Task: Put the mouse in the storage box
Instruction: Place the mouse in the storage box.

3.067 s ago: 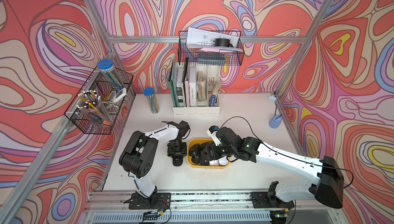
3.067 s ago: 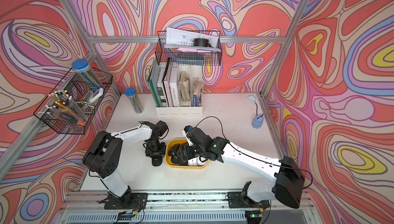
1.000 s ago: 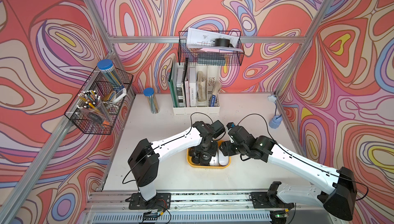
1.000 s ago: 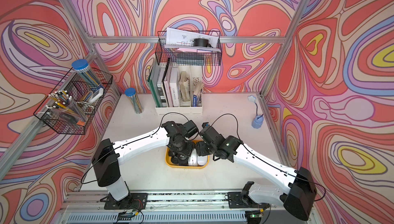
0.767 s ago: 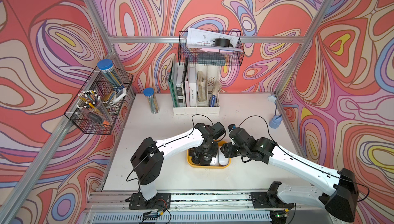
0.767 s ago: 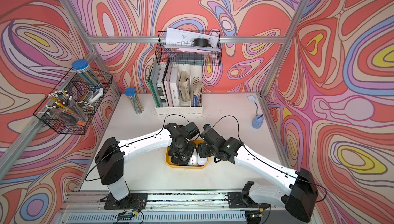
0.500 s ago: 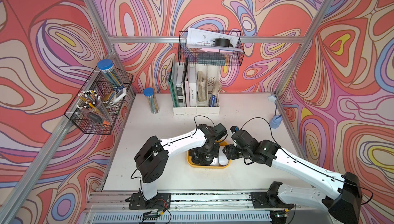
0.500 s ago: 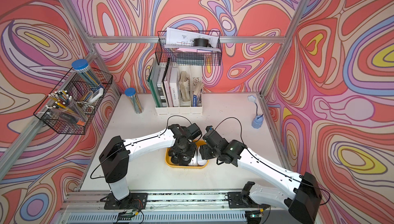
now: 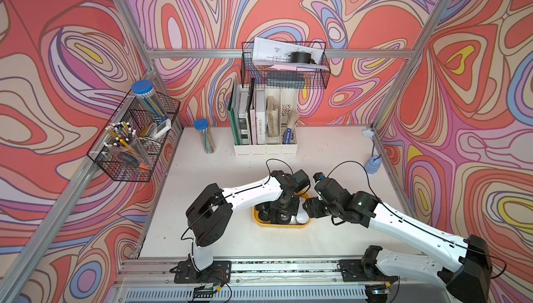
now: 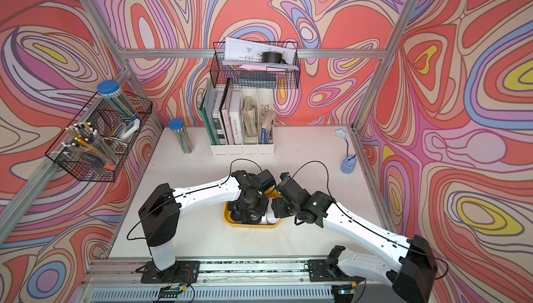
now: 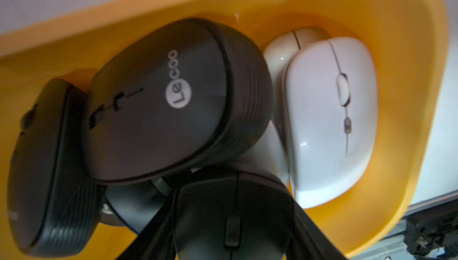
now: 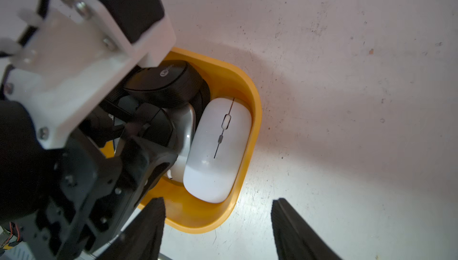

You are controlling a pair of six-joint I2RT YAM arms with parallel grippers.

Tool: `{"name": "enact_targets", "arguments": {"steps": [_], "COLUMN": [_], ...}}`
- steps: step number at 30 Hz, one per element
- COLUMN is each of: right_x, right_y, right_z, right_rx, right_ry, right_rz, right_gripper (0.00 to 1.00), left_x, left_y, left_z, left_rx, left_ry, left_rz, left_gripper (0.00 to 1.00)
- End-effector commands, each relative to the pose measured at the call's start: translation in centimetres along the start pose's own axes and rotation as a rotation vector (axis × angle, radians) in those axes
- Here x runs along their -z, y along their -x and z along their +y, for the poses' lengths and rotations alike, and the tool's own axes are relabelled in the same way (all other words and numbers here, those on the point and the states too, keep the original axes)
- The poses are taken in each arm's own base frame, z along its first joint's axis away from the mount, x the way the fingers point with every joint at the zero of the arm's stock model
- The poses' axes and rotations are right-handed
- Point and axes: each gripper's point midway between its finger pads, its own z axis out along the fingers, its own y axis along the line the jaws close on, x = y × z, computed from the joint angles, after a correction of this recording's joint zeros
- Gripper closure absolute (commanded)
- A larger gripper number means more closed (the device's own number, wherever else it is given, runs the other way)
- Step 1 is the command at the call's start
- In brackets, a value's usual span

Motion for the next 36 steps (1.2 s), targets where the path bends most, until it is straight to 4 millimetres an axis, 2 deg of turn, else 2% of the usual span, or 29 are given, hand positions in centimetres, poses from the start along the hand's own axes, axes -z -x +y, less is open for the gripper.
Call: {"name": "enact_targets", "arguments": {"steps": [1,5,10,16,21,27,29,30,32,34,36], "right_x": [0.0,0.1,0.2,0.3,0.8,1.7,2.1,2.6,3.7,5.2,6.3], "right_y": [0.0,0.0,0.2,0.7,1.0,1.5,1.8,2.4,3.5,5.1,6.7], "right_z": [-0.1,-0.2,-0.3,-0.3,-0.5,-1.0,-1.2,-1.6,-2.5,-3.9,-5.1], "right_rx": [-0.015,-0.016,-0.015,-0.006,-0.006,-0.001,0.005,0.006,-0.008,-0.031,-0.009], "right_ry": [0.008,0.005,-0.005,-0.018,-0.027,-0.056,-0.068,-0.094,-0.142,-0.229,-0.332], "right_rz": [-0.011,-0.008,-0.017,-0.023,-0.039,-0.056,-0.073,-0.102,-0.162,-0.241,-0.296], "right_gripper": [0.3,0.3,0.28,0.26,0.24,0.23,0.22,0.19,0.05,0.02,0.02], "left_x": [-0.7,-0.6,0.5,1.8,3.3,6.8,8.6,9.8,12.6,16.1,19.1], "left_y": [0.3,0.3,0.2,0.4,0.4,0.0,0.2,0.5,1.3,1.7,1.9], "left_z": [0.2,0.3,1.1,1.4,1.4,2.0,3.6,5.3,9.4,13.1,15.5], "left_rx": [-0.001,-0.006,-0.022,-0.046,-0.053,-0.078,-0.073,-0.055,-0.01,0.025,0.032], "left_ry": [0.028,0.03,0.071,0.084,0.065,0.034,0.086,0.154,0.336,0.506,0.608], "left_rz": [-0.01,-0.009,-0.013,-0.032,-0.059,-0.124,-0.184,-0.242,-0.387,-0.525,-0.636], "left_gripper": [0.35,0.3,0.14,0.02,0.02,0.02,0.01,0.02,0.01,0.02,0.18]}}
